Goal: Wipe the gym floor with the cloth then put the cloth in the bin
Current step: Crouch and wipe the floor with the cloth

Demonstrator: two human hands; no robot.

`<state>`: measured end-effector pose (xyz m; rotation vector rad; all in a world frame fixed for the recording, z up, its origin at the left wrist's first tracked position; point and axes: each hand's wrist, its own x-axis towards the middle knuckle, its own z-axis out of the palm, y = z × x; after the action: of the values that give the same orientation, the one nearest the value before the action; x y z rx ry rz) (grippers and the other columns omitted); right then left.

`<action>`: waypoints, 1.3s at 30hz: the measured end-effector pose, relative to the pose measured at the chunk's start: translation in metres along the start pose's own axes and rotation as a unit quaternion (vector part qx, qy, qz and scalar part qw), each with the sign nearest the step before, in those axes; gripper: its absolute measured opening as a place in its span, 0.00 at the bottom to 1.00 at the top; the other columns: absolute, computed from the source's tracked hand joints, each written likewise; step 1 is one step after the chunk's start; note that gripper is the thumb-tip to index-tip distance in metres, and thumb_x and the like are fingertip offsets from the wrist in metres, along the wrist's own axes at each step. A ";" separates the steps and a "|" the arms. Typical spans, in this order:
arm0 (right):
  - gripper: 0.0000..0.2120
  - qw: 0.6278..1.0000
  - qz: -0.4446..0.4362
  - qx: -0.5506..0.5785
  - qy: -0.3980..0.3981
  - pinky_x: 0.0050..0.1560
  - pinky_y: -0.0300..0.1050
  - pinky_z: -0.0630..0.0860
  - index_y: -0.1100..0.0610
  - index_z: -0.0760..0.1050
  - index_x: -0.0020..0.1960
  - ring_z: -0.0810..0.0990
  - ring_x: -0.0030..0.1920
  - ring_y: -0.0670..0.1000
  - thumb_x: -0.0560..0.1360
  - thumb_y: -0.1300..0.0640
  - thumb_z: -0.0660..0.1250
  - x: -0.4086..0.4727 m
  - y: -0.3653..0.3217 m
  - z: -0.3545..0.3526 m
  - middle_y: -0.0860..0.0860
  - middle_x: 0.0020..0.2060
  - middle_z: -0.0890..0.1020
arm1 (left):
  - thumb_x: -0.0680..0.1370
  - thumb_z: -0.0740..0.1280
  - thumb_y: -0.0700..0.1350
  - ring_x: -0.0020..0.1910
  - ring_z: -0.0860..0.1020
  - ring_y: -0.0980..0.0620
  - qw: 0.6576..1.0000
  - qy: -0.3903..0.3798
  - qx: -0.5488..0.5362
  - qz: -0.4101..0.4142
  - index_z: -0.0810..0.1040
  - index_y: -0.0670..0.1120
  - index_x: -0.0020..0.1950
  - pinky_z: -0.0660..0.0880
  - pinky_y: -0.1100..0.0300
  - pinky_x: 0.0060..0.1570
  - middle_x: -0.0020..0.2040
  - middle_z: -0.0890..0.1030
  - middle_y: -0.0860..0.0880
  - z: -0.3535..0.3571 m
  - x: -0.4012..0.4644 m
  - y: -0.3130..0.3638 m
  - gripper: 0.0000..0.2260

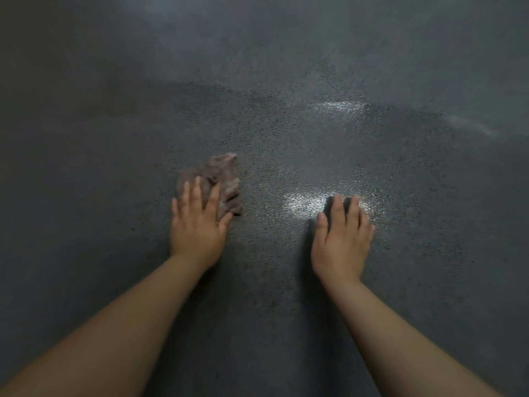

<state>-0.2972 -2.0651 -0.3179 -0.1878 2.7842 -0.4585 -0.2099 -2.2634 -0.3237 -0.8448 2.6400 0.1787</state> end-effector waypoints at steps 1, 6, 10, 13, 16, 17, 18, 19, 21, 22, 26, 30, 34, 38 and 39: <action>0.24 1.000 0.000 0.006 -0.009 0.74 0.55 0.43 0.53 0.56 0.76 0.52 0.75 0.58 0.82 0.47 0.50 0.000 -0.004 0.002 0.55 0.77 0.54 | 0.81 0.52 0.57 0.76 0.41 0.41 1.000 -0.003 -0.020 -0.021 0.48 0.51 0.78 0.39 0.46 0.73 0.78 0.43 0.41 0.001 -0.004 0.009 0.28; 0.32 0.999 0.014 0.030 0.015 0.72 0.56 0.48 0.54 0.61 0.75 0.57 0.73 0.61 0.76 0.42 0.42 -0.001 -0.019 0.007 0.56 0.75 0.58 | 0.73 0.54 0.58 0.71 0.65 0.38 0.977 0.002 -0.049 0.209 0.72 0.51 0.70 0.58 0.42 0.69 0.70 0.69 0.38 0.021 -0.033 0.078 0.27; 0.25 0.999 0.016 0.025 0.016 0.72 0.55 0.48 0.54 0.60 0.75 0.56 0.73 0.60 0.81 0.46 0.47 0.002 -0.033 0.007 0.56 0.76 0.58 | 0.71 0.52 0.55 0.67 0.72 0.42 0.936 -0.040 0.017 0.350 0.77 0.44 0.64 0.60 0.54 0.66 0.65 0.77 0.43 0.019 -0.027 0.079 0.28; 0.25 1.000 -0.006 0.002 0.010 0.72 0.56 0.47 0.53 0.58 0.76 0.54 0.74 0.60 0.82 0.46 0.47 0.004 -0.051 0.009 0.56 0.76 0.54 | 0.74 0.51 0.54 0.70 0.68 0.43 0.936 -0.001 0.035 0.351 0.75 0.47 0.67 0.57 0.53 0.69 0.69 0.72 0.43 0.006 0.000 0.059 0.26; 0.25 0.999 -0.045 -0.023 -0.021 0.73 0.55 0.47 0.53 0.59 0.76 0.53 0.74 0.61 0.82 0.46 0.47 0.009 -0.074 0.014 0.58 0.77 0.53 | 0.82 0.49 0.56 0.77 0.43 0.45 0.961 -0.017 0.074 0.266 0.50 0.53 0.78 0.38 0.48 0.73 0.78 0.44 0.45 -0.008 0.030 0.030 0.25; 0.24 0.997 -0.061 -0.036 -0.037 0.73 0.54 0.47 0.53 0.60 0.75 0.52 0.74 0.62 0.82 0.46 0.48 0.011 -0.082 0.016 0.58 0.77 0.52 | 0.82 0.48 0.57 0.77 0.39 0.46 0.974 -0.021 0.072 0.213 0.45 0.54 0.78 0.37 0.48 0.72 0.78 0.40 0.46 -0.015 0.038 0.015 0.26; 0.24 0.994 -0.081 -0.047 -0.053 0.73 0.53 0.48 0.52 0.60 0.75 0.52 0.74 0.61 0.82 0.46 0.49 0.012 -0.089 0.018 0.58 0.77 0.52 | 0.82 0.47 0.58 0.76 0.38 0.46 0.984 -0.017 0.071 0.165 0.44 0.54 0.78 0.37 0.48 0.73 0.78 0.39 0.46 -0.019 0.046 -0.001 0.26; 0.23 0.991 -0.102 -0.056 -0.067 0.73 0.53 0.48 0.52 0.61 0.75 0.51 0.75 0.61 0.82 0.46 0.50 0.013 -0.097 0.019 0.58 0.77 0.51 | 0.82 0.47 0.59 0.76 0.38 0.46 0.991 -0.012 0.058 0.121 0.44 0.54 0.78 0.37 0.48 0.73 0.78 0.39 0.46 -0.022 0.051 -0.018 0.27; 0.23 0.984 -0.139 -0.065 -0.093 0.74 0.52 0.48 0.51 0.60 0.75 0.51 0.75 0.59 0.82 0.46 0.49 0.014 -0.112 0.021 0.57 0.77 0.50 | 0.81 0.46 0.60 0.76 0.38 0.46 0.999 -0.017 0.018 0.044 0.43 0.54 0.78 0.37 0.48 0.73 0.78 0.40 0.46 -0.018 0.052 -0.052 0.27; 0.23 0.981 -0.151 -0.063 -0.103 0.74 0.52 0.48 0.51 0.60 0.75 0.51 0.75 0.59 0.82 0.46 0.49 0.013 -0.119 0.022 0.56 0.77 0.50 | 0.81 0.46 0.60 0.76 0.38 0.46 1.000 -0.022 0.005 0.013 0.42 0.54 0.78 0.36 0.48 0.72 0.78 0.39 0.45 -0.014 0.047 -0.064 0.27; 0.24 0.984 -0.151 -0.028 -0.096 0.74 0.52 0.50 0.52 0.59 0.75 0.53 0.75 0.59 0.82 0.47 0.49 0.014 -0.141 0.027 0.56 0.77 0.52 | 0.79 0.43 0.62 0.77 0.43 0.42 0.999 -0.023 -0.012 0.047 0.49 0.55 0.78 0.38 0.45 0.72 0.78 0.47 0.41 -0.001 0.011 -0.061 0.28; 0.25 0.991 -0.108 0.007 -0.077 0.73 0.49 0.50 0.55 0.58 0.76 0.55 0.74 0.58 0.82 0.47 0.50 0.017 -0.151 0.036 0.57 0.76 0.55 | 0.78 0.51 0.56 0.75 0.58 0.40 0.971 0.034 0.023 0.237 0.66 0.51 0.73 0.52 0.44 0.72 0.76 0.60 0.42 -0.009 0.022 -0.034 0.25; 0.26 0.991 -0.118 -0.011 -0.063 0.73 0.49 0.50 0.56 0.54 0.77 0.55 0.75 0.57 0.81 0.47 0.50 0.030 -0.156 0.040 0.57 0.76 0.55 | 0.82 0.48 0.53 0.76 0.36 0.47 0.968 -0.022 0.086 0.233 0.43 0.52 0.78 0.36 0.47 0.72 0.78 0.37 0.47 -0.031 0.075 -0.022 0.26; 0.26 0.983 -0.127 -0.081 -0.104 0.74 0.54 0.50 0.50 0.50 0.77 0.53 0.75 0.60 0.81 0.45 0.49 0.041 -0.162 0.035 0.56 0.77 0.50 | 0.82 0.47 0.56 0.76 0.37 0.48 0.980 -0.012 0.057 0.191 0.44 0.56 0.78 0.37 0.46 0.72 0.78 0.38 0.48 -0.044 0.116 -0.025 0.24; 0.26 0.980 -0.127 -0.101 -0.112 0.73 0.55 0.50 0.49 0.50 0.77 0.53 0.75 0.60 0.81 0.45 0.49 0.042 -0.162 0.034 0.56 0.77 0.49 | 0.82 0.46 0.57 0.76 0.37 0.48 0.983 -0.017 0.053 0.173 0.44 0.56 0.78 0.37 0.46 0.72 0.78 0.39 0.48 -0.048 0.123 -0.028 0.25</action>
<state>-0.3134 -2.2348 -0.3068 -0.6080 2.5888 -0.1950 -0.3004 -2.3631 -0.3259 -0.3415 2.7164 0.1371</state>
